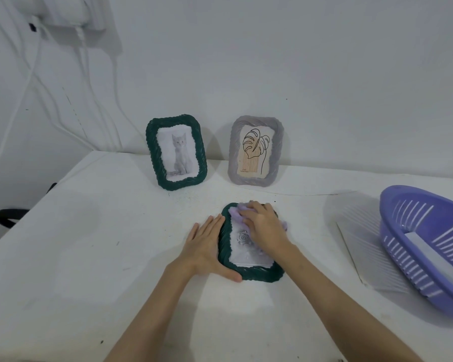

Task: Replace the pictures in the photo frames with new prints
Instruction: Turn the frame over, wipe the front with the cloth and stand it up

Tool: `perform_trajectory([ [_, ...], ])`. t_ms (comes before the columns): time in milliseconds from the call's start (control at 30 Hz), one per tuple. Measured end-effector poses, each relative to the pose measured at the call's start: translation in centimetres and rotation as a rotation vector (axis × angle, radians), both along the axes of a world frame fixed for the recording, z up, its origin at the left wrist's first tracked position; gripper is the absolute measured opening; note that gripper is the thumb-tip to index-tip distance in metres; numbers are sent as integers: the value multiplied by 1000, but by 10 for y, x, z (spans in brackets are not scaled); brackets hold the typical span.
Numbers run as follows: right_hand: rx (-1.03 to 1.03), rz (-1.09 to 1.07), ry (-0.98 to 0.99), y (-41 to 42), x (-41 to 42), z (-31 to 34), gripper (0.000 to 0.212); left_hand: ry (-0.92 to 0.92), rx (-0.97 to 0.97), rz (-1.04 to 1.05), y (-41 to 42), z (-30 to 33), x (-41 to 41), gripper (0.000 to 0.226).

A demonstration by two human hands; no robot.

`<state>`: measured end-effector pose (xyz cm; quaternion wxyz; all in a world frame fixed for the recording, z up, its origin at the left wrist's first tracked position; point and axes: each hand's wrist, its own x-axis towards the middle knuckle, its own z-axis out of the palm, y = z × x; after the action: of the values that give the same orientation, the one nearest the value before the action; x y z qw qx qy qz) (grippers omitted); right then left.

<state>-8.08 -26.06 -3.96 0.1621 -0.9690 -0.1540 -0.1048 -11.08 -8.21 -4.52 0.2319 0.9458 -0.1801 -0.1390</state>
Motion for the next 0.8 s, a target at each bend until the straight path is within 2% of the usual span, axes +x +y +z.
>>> perform_trajectory([
  [233, 85, 177, 134, -4, -49, -1, 26, -23, 40, -21, 1, -3, 1, 146],
  [367, 132, 270, 239, -23, -63, 0, 24, -13, 36, -24, 1, -2, 2, 155],
  [467, 101, 214, 245, -34, -48, 1, 23, -6, 32, -27, 1, -2, 1, 152],
  [633, 177, 2, 105, -25, 3, -8, 31, 8, 11, -25, 0, 1, 0, 147],
  [733, 152, 9, 62, 0, 7, -2, 37, -3, 28, -18, 0, 2, 0, 147],
  [800, 109, 57, 120, 9, -11, 1, 37, -19, 45, -21, 0, 2, -1, 148],
])
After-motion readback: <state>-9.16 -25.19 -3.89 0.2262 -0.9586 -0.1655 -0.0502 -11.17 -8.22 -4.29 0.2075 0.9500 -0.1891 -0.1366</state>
